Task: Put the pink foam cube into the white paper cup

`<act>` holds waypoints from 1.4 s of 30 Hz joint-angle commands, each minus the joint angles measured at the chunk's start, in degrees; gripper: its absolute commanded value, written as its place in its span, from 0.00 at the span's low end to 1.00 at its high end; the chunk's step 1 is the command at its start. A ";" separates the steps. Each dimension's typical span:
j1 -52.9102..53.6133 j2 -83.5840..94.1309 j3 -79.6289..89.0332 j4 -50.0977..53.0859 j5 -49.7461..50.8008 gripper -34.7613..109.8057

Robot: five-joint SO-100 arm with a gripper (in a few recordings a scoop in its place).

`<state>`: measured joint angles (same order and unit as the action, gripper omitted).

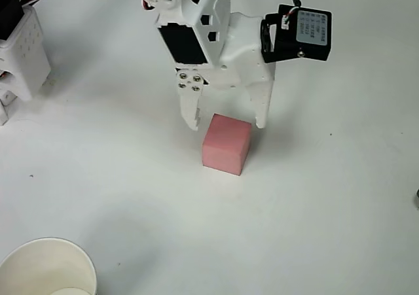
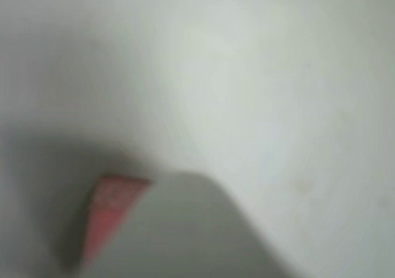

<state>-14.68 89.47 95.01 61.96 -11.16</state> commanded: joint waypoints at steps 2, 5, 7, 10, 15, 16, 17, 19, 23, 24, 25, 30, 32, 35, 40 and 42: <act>-0.88 -0.88 -8.70 0.44 0.18 0.51; -0.97 -1.14 -9.14 1.76 1.41 0.51; -1.23 -1.23 -10.90 4.66 1.85 0.51; -1.41 -1.85 -16.17 11.34 2.46 0.51; -1.58 -3.08 -21.36 17.49 3.25 0.51; -1.67 -3.08 -21.36 17.58 3.25 0.51; -1.85 -3.16 -21.36 17.75 3.43 0.51; -2.02 -3.60 -21.36 17.75 3.43 0.51; -2.29 -5.19 -21.27 17.75 3.69 0.51; -2.46 -5.54 -21.18 17.75 3.78 0.51; -2.55 -5.89 -21.18 17.75 3.87 0.51; -2.72 -6.06 -21.18 17.75 4.66 0.51; -2.72 -6.06 -21.18 17.75 5.01 0.51; -2.72 -6.77 -21.01 17.75 4.92 0.51; -2.90 -7.73 -20.48 17.75 5.80 0.51; -3.08 -7.91 -19.95 17.75 6.06 0.51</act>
<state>-16.70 79.45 78.22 78.84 -5.19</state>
